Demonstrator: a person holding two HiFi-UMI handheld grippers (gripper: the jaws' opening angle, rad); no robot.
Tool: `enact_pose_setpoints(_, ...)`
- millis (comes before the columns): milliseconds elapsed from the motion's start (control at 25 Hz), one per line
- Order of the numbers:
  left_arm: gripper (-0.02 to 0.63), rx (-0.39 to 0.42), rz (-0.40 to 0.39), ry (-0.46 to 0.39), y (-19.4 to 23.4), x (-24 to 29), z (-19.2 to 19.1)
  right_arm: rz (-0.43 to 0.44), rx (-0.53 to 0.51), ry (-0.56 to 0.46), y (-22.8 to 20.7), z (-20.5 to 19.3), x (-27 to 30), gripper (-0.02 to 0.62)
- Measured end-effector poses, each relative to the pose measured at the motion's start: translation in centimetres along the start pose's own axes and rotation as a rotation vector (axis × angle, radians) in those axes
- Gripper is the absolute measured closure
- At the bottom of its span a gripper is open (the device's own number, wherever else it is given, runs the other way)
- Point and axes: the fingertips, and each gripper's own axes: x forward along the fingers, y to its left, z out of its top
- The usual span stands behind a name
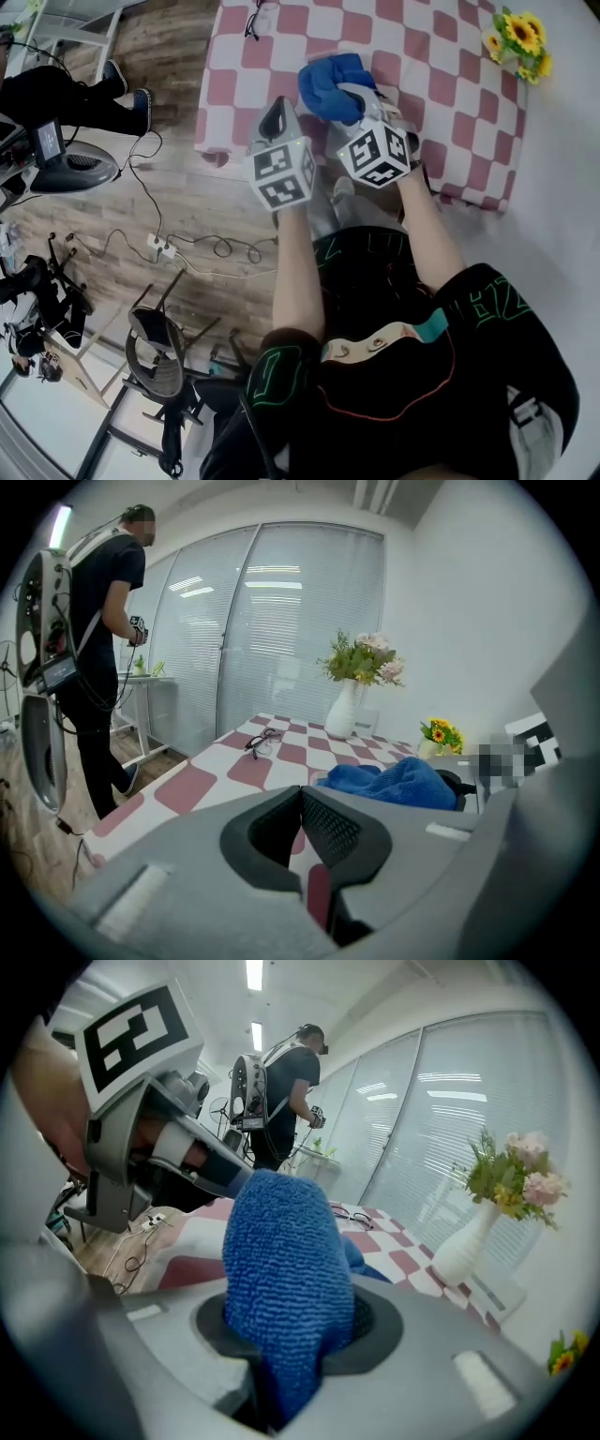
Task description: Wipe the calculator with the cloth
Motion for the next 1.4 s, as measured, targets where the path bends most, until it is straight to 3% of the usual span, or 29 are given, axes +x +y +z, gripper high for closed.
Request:
enact_pose_setpoints(120, 0.595, -0.009, 0.01, -0.011, -0.4, -0.5, -0.1, 0.027, 0.041, 0.0, 0.5, -0.4, -1.2, 0.463)
enact_pose_setpoints(440, 0.595, -0.002, 0.011, -0.024, -1.6, -1.5, -0.7, 0.15, 0.023, 0.011, 3.4, -1.3, -2.7, 0.463)
enact_pose_setpoints(680, 0.595, 0.011, 0.004, -0.069, -2.1, -2.4, 1.0, 0.313, 0.134, 0.014, 5.3, -0.6, -4.1, 0.465)
enact_pose_setpoints(840, 0.595, 0.022, -0.006, -0.102, -2.6, -2.9, 2.4, 0.345, 0.178, -0.028, 5.1, 0.3, -5.4, 0.466)
enact_pose_setpoints(1040, 0.595, 0.031, -0.023, -0.158, -3.8, -3.4, 4.7, 0.255, 0.279, -0.127, 0.7, 2.0, -7.7, 0.466)
enact_pose_setpoints(1400, 0.595, 0.085, -0.039, -0.299, -6.0, -4.6, 10.1, -0.121, 0.583, -0.257, -11.2, 2.0, -13.4, 0.472)
